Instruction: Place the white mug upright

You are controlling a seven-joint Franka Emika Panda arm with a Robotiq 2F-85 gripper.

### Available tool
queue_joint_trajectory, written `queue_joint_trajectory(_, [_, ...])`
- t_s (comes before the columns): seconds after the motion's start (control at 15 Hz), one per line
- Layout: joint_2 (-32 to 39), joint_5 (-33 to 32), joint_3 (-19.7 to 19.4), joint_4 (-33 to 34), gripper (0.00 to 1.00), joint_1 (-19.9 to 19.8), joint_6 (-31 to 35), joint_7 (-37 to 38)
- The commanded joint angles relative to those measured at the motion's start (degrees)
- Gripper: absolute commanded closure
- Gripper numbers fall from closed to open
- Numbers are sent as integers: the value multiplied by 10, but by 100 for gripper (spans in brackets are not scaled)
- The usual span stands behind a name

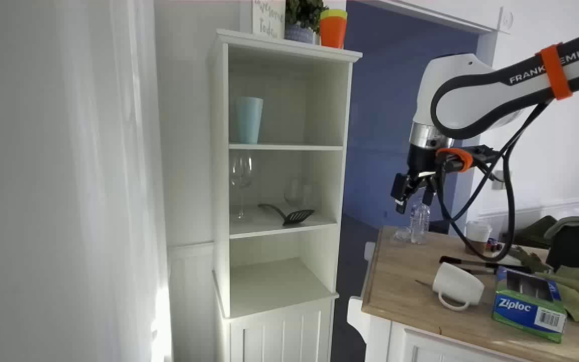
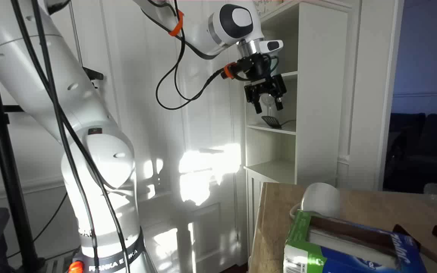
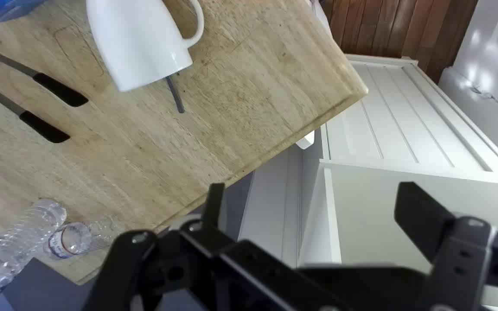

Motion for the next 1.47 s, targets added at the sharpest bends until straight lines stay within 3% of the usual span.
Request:
queue_joint_trajectory(0.0, [1, -3, -7, 1, 0, 8, -2, 3])
queue_joint_trajectory(0.4, [20, -11, 0, 17, 0, 4, -7, 20])
queue_joint_trajectory(0.53, [62, -70, 27, 40, 0, -25, -19, 110])
queue_joint_trajectory(0.8, [135, -155, 35, 93, 0, -38, -68, 227])
queue_joint_trajectory(1.07, [211, -190, 8, 166, 0, -26, -164, 304])
queue_joint_trajectory(1.4, [296, -173, -46, 234, 0, -18, -252, 372])
